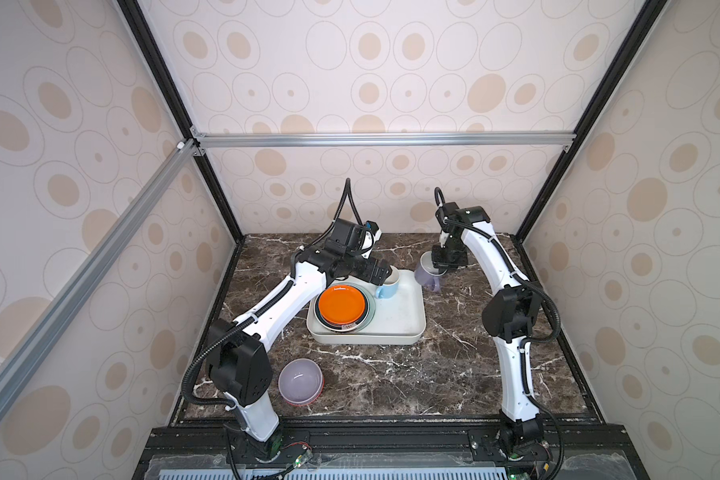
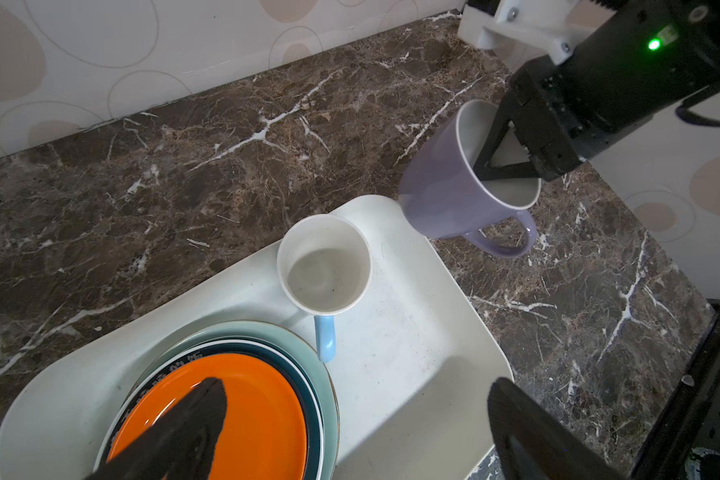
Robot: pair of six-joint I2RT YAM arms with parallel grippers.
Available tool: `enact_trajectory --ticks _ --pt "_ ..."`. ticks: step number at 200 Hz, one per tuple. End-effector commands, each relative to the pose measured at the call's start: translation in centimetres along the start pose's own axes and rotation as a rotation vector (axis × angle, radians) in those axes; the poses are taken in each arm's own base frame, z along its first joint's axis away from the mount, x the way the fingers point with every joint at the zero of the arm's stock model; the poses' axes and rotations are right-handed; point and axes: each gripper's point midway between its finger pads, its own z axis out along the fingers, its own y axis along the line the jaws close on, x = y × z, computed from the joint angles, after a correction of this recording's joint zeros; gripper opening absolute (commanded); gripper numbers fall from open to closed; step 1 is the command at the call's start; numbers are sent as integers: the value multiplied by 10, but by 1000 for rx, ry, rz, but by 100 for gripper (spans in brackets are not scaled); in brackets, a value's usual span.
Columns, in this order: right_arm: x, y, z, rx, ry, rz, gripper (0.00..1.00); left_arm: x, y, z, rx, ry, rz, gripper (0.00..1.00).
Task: Place the mixed dishes into the plastic bin
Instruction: 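Lift the lavender mug and set it upright in the bin beside the light-blue mug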
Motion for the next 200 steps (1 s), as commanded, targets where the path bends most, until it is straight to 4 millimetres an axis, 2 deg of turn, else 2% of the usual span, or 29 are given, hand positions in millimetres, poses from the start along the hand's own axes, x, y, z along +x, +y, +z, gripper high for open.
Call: enact_trajectory --ticks 1,34,64,102,106,127,200 --pt "16 18 -38 -21 -36 -53 10 -8 -2 -15 -5 -54 24 99" --pt "32 39 -34 -15 -10 -106 10 -1 -2 -25 -14 -71 19 99" --pt "44 48 -23 6 27 -134 10 4 0 -35 -32 -76 24 99" --pt "52 49 -12 20 46 -143 10 12 2 -44 -53 -82 24 99" --pt "57 46 -4 32 72 -143 10 12 2 -45 -54 -82 25 99" --pt "60 44 7 43 92 -143 10 15 3 -47 -62 -77 27 99" --pt "51 39 39 101 113 -156 10 16 8 -44 -82 -55 39 99"
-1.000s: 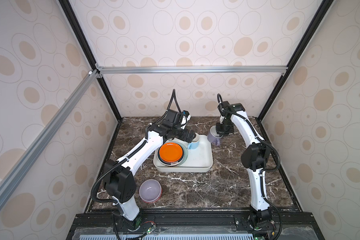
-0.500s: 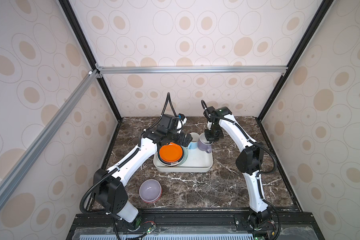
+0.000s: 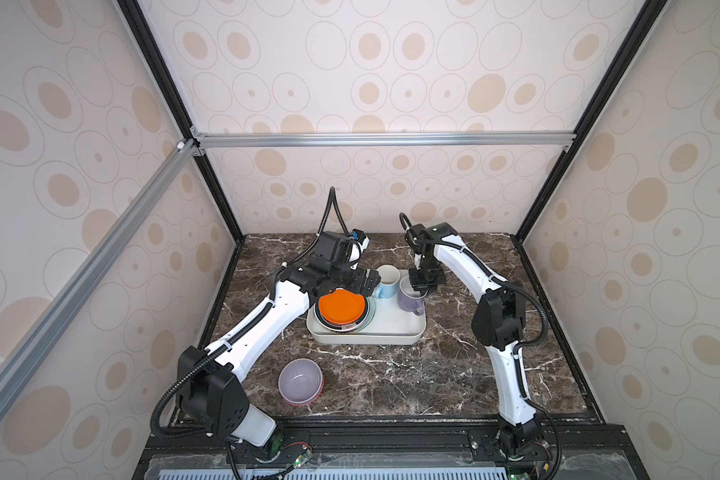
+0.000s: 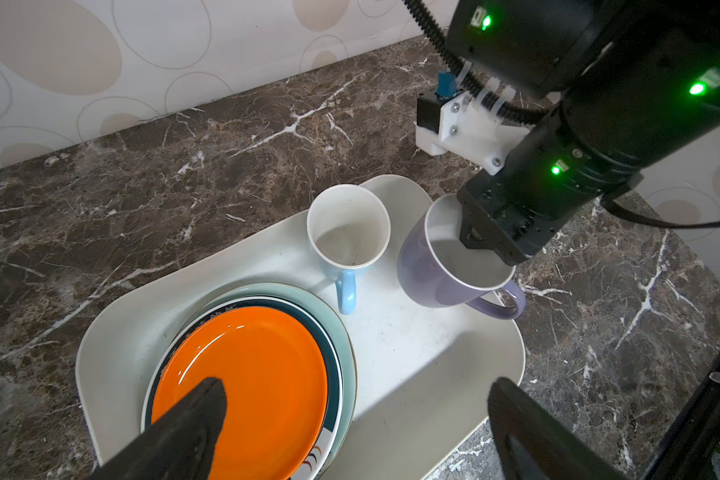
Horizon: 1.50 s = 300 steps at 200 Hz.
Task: Place the mixed dishes into the plastic bin
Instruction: 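Lift the lavender mug and set it upright in the bin beside the light-blue mug, then open the right gripper and move it toward the bowls while the left moves too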
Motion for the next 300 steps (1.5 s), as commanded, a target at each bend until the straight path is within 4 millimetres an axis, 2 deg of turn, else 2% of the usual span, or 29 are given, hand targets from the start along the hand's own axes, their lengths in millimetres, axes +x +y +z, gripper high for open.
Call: enact_trajectory --ticks 1,71,170,213,237,273,300 --pt "-6 -4 0 31 -12 -6 10 -6 2 -5 -13 -5 32 99" --pt "-12 -2 16 45 7 -23 12 -10 8 5 -25 17 36 99" --pt "-2 -2 37 42 56 -23 17 -5 11 14 -20 49 32 99" --pt "0 -2 40 42 63 -21 21 -3 11 13 -16 56 29 99" --pt "-2 -1 31 32 42 -23 26 -4 11 10 -22 49 30 99" --pt "-8 2 4 -6 -33 -39 47 -5 13 5 -34 32 25 99" --pt "-9 4 -16 -26 -70 -46 52 -7 16 -1 -44 10 9 99"
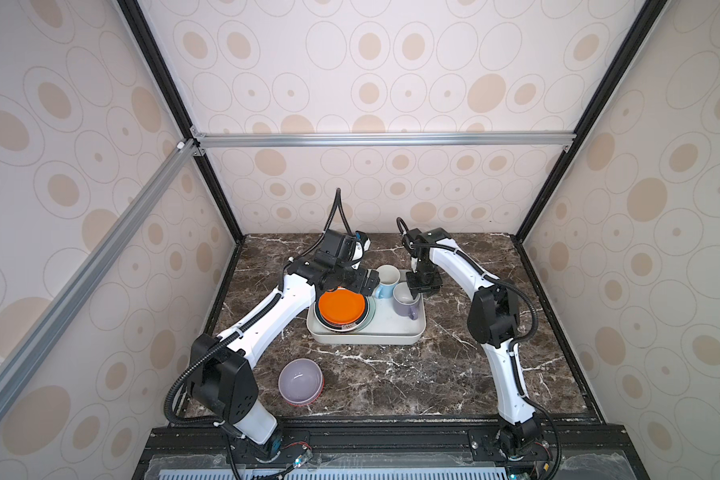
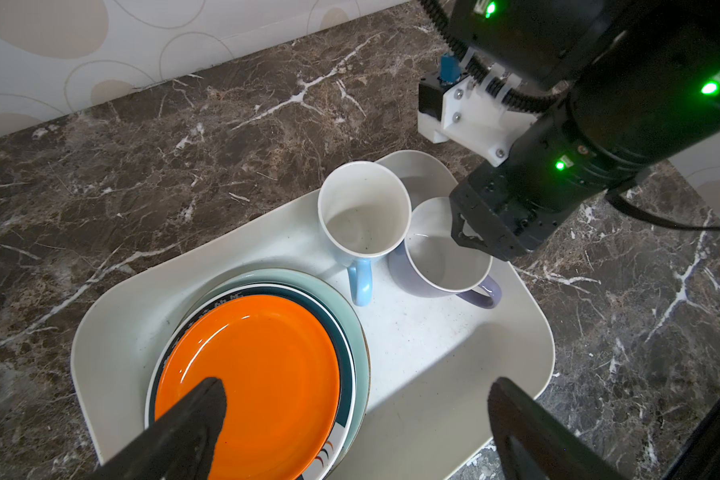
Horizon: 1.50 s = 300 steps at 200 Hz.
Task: Place the mixed dishes into the plastic bin
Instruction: 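Open the right gripper and move it toward the bowls while the left moves too, then lower the right gripper onto the lavender bowl's rim while the left hovers nearby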
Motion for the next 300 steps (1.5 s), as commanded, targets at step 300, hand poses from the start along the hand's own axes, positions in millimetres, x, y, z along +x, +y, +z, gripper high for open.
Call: enact_trajectory --ticks 300 --pt "146 170 -75 -314 -72 -236 54 288 60 -124 -313 375 -811 83"
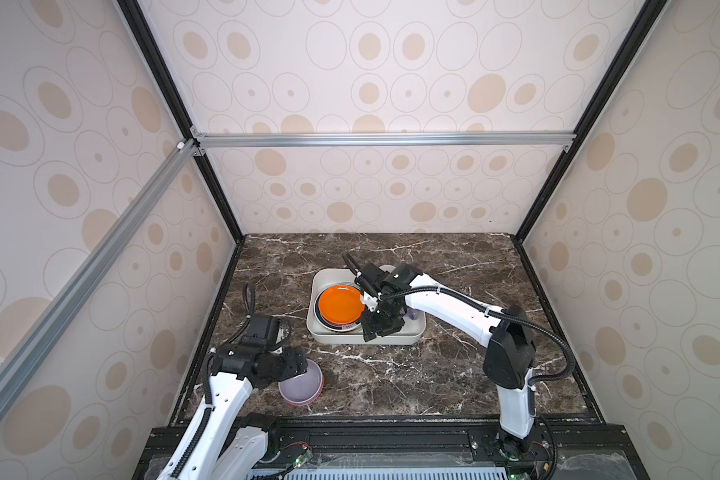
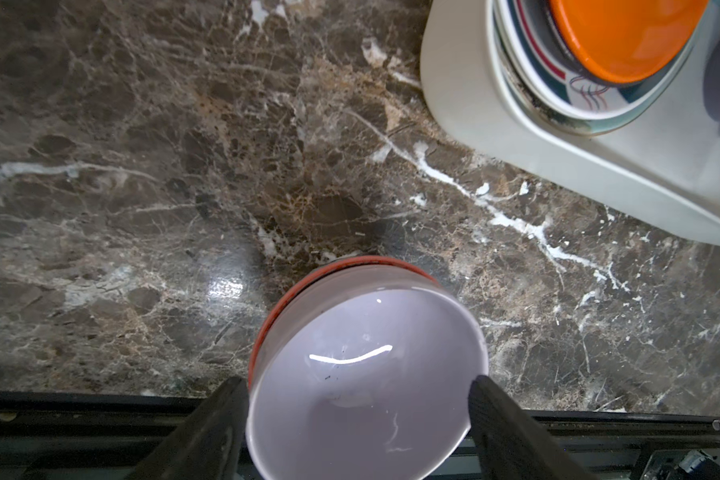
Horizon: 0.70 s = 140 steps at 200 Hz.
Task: Place the mixed dishes into the plastic bin
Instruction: 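Lower the right gripper onto the lavender bowl's rim while the left hovers nearby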
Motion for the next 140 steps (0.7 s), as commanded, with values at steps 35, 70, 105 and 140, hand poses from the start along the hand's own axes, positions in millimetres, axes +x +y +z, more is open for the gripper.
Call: enact_trajectory --ticks 35,70,105,140 --pt "4 -6 -25 23 -66 11 54 9 4 11 -23 81 -21 87" --pt "10 -15 -29 46 -76 12 54 8 3 21 -27 115 -23 93" --pt "18 -22 -24 54 -77 28 54 12 1 33 -22 157 -30 95" --pt "22 -30 -21 54 -72 41 54 14 -3 40 5 178 -42 87"
